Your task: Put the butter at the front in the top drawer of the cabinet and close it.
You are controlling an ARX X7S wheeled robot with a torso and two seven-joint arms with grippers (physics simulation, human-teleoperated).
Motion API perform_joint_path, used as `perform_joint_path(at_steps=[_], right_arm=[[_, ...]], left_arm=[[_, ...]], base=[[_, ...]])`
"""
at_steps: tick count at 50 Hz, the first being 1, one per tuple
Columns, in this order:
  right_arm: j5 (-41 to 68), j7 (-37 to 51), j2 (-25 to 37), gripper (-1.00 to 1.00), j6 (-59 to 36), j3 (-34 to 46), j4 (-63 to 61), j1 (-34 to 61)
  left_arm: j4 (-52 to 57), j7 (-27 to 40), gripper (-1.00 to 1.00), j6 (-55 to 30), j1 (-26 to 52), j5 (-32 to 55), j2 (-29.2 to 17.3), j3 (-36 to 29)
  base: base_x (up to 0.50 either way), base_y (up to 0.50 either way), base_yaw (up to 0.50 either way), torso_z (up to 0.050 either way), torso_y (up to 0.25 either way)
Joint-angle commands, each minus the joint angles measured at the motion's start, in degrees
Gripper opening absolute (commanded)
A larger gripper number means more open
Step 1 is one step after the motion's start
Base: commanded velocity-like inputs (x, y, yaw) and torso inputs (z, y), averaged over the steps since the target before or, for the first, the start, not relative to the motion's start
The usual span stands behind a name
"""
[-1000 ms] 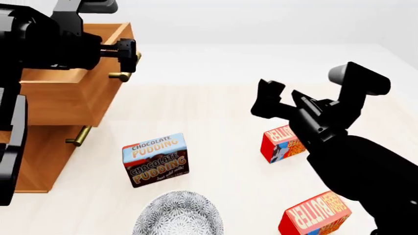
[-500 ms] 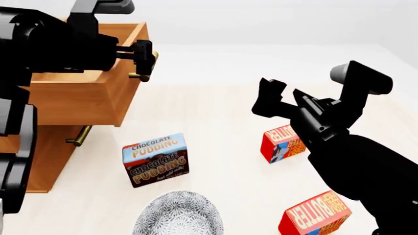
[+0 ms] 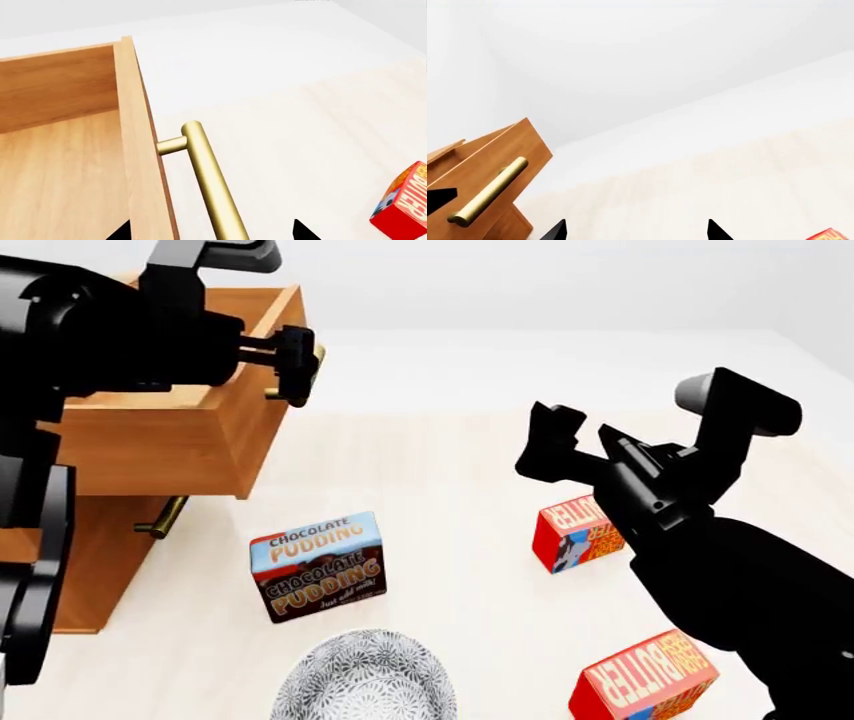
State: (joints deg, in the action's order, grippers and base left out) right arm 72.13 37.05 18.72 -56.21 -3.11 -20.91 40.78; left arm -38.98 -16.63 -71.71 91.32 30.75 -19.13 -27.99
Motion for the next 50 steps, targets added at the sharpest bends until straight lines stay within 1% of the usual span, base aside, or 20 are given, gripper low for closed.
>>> perform_joint_path(at_steps=[1,18,25,28,31,38,41,45,50], right_arm=[[0.53,0.26,0.25,1.0,0.15,0.07,-0.16,-0.15],[1.12,0.16,0.47,1.0,0.48,0.47,-0.51,-0.29],[1.36,-0.02,0.7,1.0,0.83,0.33,-0.77,-0.65],[1.54,0.12,0.81,1.0,0.86,0.3,-0.98,-0.68],[1.75,0.45,0.95,1.0,0.76,0.31,-1.18,-0.57],[1.71,0.85,1.02,1.0,0.82,0.67,-1.66,-0.34],[1.55,0.8,1.01,1.0,0.91,0.89,-1.64,-0.22],[1.35,0.85,1.02,1.0,0.89,1.31,-1.63,0.21],[0.34,0.59,1.24,1.0,1.02,2.12,-1.77,0.52]], left_arm=[[3.37,-0.9,1.0,-0.88,0.68,5.02,0.39,2.52],[7.59,2.46,1.0,-3.15,1.81,4.49,-1.49,2.59],[11.85,3.99,1.0,-5.45,2.02,5.4,-2.36,3.36],[14.65,5.48,1.0,-6.37,1.55,6.2,-2.87,5.11],[20.23,6.55,1.0,-6.78,-0.05,6.76,-3.99,5.09],[37.16,12.84,1.0,-8.79,-5.8,10.28,-6.13,12.38],[44.77,15.74,1.0,-10.36,-8.99,12.52,-6.62,16.74],[54.34,19.9,1.0,-13.99,-13.76,16.34,-5.82,22.95],[65.1,24.79,1.0,-12.95,-21.18,18.3,-4.11,28.97]], base=[[0.0,0.0,0.0,0.0,0.011],[0.0,0.0,0.0,0.0,0.001],[0.0,0.0,0.0,0.0,0.0],[0.0,0.0,0.0,0.0,0.0],[0.0,0.0,0.0,0.0,0.0],[0.0,0.0,0.0,0.0,0.0],[0.0,0.0,0.0,0.0,0.0],[0.0,0.0,0.0,0.0,0.0],[0.0,0.0,0.0,0.0,0.0]])
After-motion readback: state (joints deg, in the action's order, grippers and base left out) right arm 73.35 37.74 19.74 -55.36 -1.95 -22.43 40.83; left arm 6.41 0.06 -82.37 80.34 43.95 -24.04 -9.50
